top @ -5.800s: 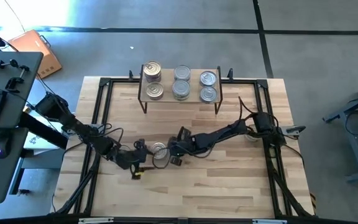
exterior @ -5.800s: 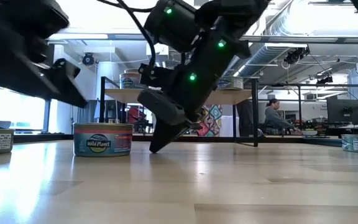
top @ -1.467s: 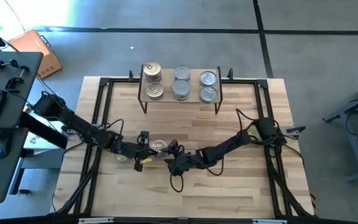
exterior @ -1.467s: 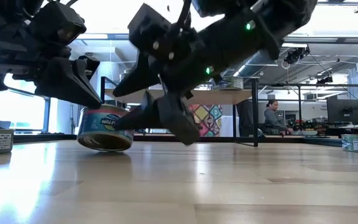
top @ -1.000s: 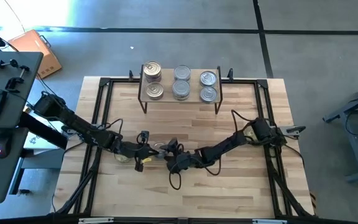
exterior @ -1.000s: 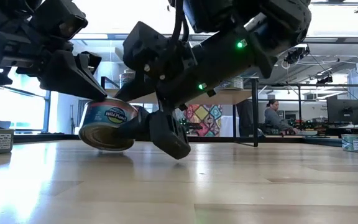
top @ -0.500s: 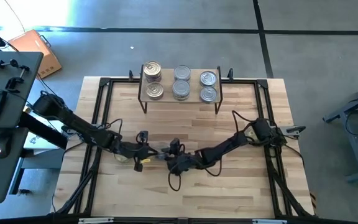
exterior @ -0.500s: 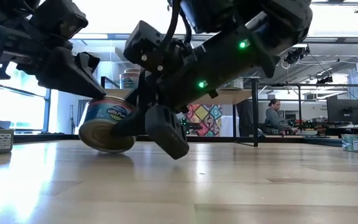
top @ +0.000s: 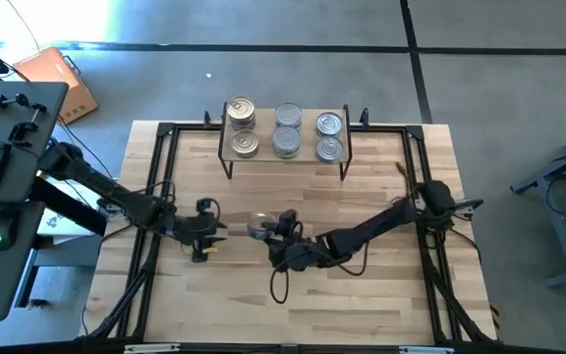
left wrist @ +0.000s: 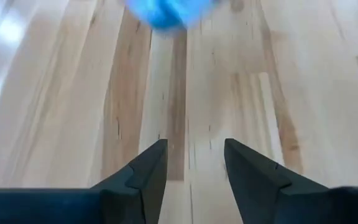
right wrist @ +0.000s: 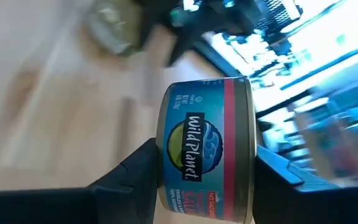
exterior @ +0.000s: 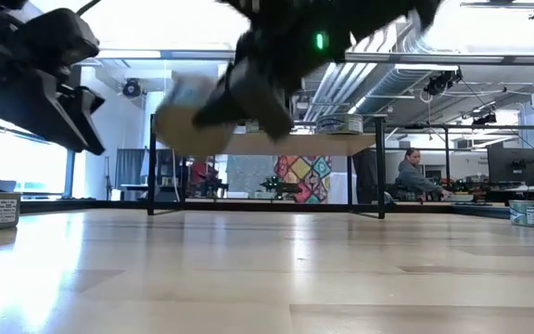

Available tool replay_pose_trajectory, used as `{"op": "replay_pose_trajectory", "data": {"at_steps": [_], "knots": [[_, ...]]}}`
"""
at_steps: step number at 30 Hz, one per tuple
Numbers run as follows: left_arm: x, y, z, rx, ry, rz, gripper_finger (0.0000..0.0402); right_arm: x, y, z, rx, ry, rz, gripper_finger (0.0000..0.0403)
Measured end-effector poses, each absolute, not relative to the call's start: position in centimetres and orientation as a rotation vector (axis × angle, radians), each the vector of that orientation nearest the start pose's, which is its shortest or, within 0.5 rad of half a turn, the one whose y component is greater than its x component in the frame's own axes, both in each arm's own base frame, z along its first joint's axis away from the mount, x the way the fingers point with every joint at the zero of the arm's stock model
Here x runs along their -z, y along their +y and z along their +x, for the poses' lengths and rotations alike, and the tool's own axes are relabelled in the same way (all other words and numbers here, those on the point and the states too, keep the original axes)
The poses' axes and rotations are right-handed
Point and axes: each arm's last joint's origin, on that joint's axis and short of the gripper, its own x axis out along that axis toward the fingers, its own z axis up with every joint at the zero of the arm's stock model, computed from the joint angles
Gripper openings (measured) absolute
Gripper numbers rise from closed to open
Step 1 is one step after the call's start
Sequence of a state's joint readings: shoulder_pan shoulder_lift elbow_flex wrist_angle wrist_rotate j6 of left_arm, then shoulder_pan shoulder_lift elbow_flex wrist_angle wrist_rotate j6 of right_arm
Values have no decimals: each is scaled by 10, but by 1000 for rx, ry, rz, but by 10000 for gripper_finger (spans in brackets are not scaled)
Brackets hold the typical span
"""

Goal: Stack canned seafood by type on shelf
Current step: Stack the blue and pink tuna can on top of the blue and pink tuna can on the shelf

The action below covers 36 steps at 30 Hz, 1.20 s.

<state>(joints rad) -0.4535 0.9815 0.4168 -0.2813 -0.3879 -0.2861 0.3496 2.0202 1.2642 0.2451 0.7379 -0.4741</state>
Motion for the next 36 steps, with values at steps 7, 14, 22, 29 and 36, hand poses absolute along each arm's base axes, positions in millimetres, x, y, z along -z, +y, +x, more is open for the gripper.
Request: {"op": "replay_pose_trajectory", "data": {"at_steps": [7,14,22,29,36], "knots": [[-179,-79,152,-50,702,39,142,-247,104,435,387,558,-897,169],[-180,-89,145,-140,622,69,134,-309,25,461,463,608,-906,169],[-180,-91,141,-202,579,133,133,-306,-46,479,430,682,-900,169],[-181,-91,142,-202,576,129,133,-289,-60,486,419,752,-944,169],[-181,-91,142,-202,574,126,133,-288,-64,486,438,753,-911,216]]}}
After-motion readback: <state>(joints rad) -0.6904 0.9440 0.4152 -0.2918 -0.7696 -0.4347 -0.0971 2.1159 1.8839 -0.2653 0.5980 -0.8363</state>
